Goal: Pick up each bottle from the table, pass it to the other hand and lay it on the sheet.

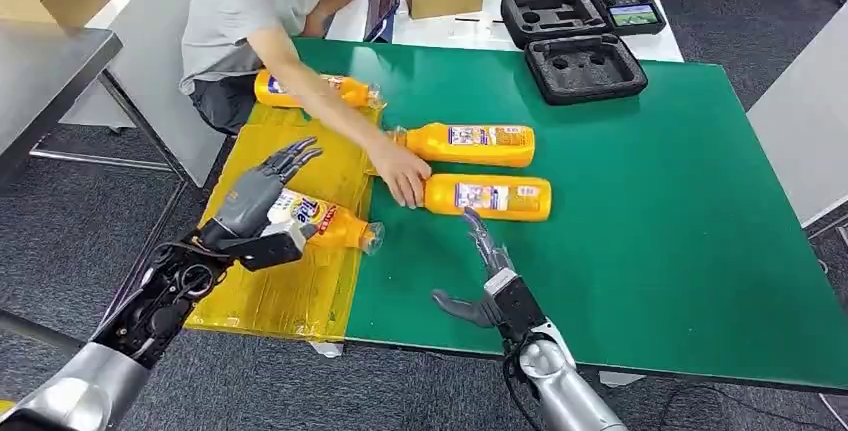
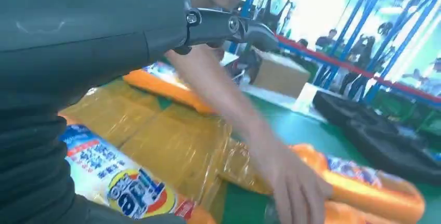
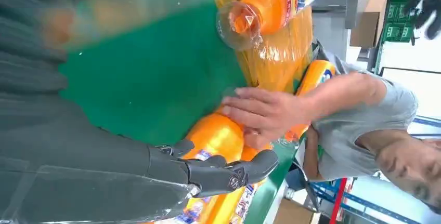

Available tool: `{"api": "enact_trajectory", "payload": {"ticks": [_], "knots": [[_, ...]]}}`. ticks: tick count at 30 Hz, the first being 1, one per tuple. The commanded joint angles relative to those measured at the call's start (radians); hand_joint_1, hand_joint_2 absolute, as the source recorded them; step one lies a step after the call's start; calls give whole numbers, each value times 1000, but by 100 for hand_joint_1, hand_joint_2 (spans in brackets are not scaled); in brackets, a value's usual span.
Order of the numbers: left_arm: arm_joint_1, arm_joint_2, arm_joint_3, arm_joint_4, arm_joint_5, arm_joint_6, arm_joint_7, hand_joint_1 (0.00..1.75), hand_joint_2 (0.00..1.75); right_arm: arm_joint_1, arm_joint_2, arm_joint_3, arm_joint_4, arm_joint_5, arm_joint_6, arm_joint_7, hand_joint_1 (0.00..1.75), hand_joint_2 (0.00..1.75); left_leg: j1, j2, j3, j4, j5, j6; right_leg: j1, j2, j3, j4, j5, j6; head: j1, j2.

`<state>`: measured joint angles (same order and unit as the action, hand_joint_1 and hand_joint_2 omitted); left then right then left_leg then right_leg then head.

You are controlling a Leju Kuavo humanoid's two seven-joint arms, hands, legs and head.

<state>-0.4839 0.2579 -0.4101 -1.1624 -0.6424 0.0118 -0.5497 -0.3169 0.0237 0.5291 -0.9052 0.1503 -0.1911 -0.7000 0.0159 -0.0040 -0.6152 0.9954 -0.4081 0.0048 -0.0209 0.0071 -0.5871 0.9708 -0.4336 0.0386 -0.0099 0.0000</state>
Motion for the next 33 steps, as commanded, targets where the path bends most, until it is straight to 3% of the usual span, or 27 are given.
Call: {"api": "enact_trajectory", "payload": {"ticks": [1,6,10,14,18,23,27,32,33], "knots": [[2,31,10,-37,-23,-38,-2,0,175,-58,24,1,79,1,15,2,0,175,0,2,2,0,-1,0,1,1,2,0,-1,-1,0,0],[46,45,33,-84,58,-135,-86,0,175,-52,18,-1,70,-4,20,2,0,175,0,2,3,0,-2,0,1,1,3,-1,-1,-2,0,0],[159,46,81,-204,156,-181,-148,0,175,3,-1,8,-43,-9,0,2,0,175,0,3,6,0,-3,1,1,2,5,-1,-2,-2,0,0],[159,46,81,-204,156,-181,-148,0,175,3,-1,8,-43,-9,0,2,0,175,0,1,5,1,-3,1,1,0,4,0,-2,-2,0,0],[264,-18,72,-360,297,-139,-148,0,175,66,-41,39,-263,35,-152,2,0,175,0,1,3,1,-3,1,1,-1,3,0,-3,-2,0,0],[324,-100,75,-358,275,-130,-148,0,175,148,-79,-25,-456,114,-269,2,0,175,-1,-2,4,0,-3,1,0,-3,5,-2,-4,-1,0,0],[347,-170,123,-340,333,-151,-148,0,175,161,-47,-105,-464,259,-278,2,0,175,-1,-3,3,0,-3,1,0,-4,4,-1,-3,-2,0,0],[358,-199,99,-323,391,-182,-148,0,175,163,-63,-116,-408,434,-332,2,0,175,1,1,10,2,-7,2,2,-1,10,-1,-5,-3,0,0],[365,-201,94,-321,399,-182,-148,0,175,164,-73,-113,-391,521,-335,18,0,175,-1,-2,3,-1,-2,1,0,-3,4,-2,-2,-1,0,0]]}}
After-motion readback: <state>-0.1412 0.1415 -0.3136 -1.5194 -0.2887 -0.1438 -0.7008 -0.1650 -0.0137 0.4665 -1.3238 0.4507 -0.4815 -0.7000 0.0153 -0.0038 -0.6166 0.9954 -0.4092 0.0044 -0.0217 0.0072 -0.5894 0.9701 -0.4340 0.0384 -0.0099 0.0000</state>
